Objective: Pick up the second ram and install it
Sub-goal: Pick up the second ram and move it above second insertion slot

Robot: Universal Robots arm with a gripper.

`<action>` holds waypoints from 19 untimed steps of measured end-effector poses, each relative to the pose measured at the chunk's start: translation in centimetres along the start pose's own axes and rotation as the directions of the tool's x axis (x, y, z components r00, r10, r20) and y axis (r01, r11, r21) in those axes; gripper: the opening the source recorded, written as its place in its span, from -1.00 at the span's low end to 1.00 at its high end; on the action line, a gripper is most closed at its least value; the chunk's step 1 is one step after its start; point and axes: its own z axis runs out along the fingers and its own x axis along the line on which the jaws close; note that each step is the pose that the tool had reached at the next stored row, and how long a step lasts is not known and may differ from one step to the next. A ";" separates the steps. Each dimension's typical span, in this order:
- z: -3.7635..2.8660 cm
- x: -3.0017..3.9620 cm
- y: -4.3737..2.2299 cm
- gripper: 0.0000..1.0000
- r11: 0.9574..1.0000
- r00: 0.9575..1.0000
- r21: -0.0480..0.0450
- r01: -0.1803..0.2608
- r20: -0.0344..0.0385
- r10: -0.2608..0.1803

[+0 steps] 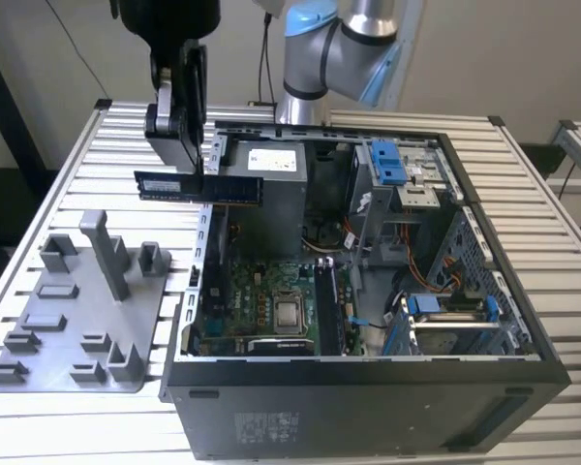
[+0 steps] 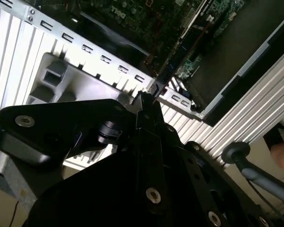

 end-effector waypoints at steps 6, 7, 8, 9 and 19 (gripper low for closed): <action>-0.03 -0.03 -1.26 -0.73 1.000 1.000 0.000 0.000 0.000 0.000; -0.03 -0.04 -1.47 -0.73 1.000 1.000 0.000 0.000 0.000 0.000; -0.03 -0.04 -1.68 -0.73 1.000 1.000 0.000 0.000 0.000 0.000; -0.04 -0.05 -1.89 -0.73 1.000 1.000 -0.001 0.000 0.000 0.000; -0.08 -0.11 -3.90 -0.73 1.000 1.000 -0.001 0.000 0.000 0.000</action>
